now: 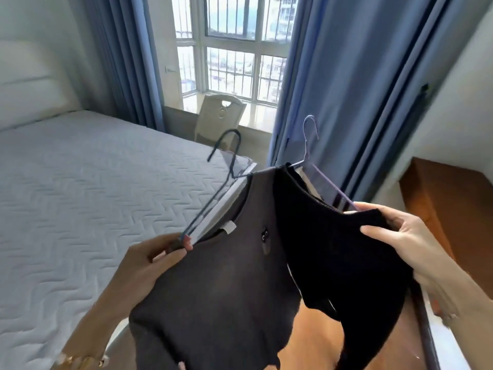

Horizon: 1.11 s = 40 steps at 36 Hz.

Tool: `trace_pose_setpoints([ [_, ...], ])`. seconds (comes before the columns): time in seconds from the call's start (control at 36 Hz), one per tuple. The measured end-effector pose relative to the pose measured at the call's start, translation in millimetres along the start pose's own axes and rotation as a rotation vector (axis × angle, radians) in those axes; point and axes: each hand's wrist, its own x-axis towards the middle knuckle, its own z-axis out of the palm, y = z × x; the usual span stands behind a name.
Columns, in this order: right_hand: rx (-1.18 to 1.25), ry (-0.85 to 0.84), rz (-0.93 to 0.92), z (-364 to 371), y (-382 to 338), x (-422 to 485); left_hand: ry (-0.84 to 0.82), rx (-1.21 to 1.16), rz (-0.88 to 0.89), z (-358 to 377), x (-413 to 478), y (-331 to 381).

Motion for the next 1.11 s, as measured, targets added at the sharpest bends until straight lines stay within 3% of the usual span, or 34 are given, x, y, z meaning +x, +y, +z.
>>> trace_pose_setpoints([
  [0.19, -0.338, -0.068, -0.141, -30.7, -18.0, 141.5, 0.001, 0.282, 0.121, 4.1, 135.7, -5.2],
  [0.47, -0.390, -0.222, -0.223, -34.2, -12.4, 342.5, 0.254, 0.604, 0.168, -3.8, 270.7, -26.3],
  [0.72, -0.391, -0.515, -0.320, 6.6, 8.3, 572.6, 0.783, 0.822, -0.158, 11.9, 376.5, -60.2],
  [0.94, -0.315, -0.780, -0.385, 57.2, -8.6, 767.0, 1.009, 0.800, -0.354, -12.2, 469.0, -61.0],
  [1.11, -0.284, -0.928, -0.438, 129.6, -27.6, 862.3, 1.204, 0.761, -0.463, -36.0, 519.8, -51.2],
])
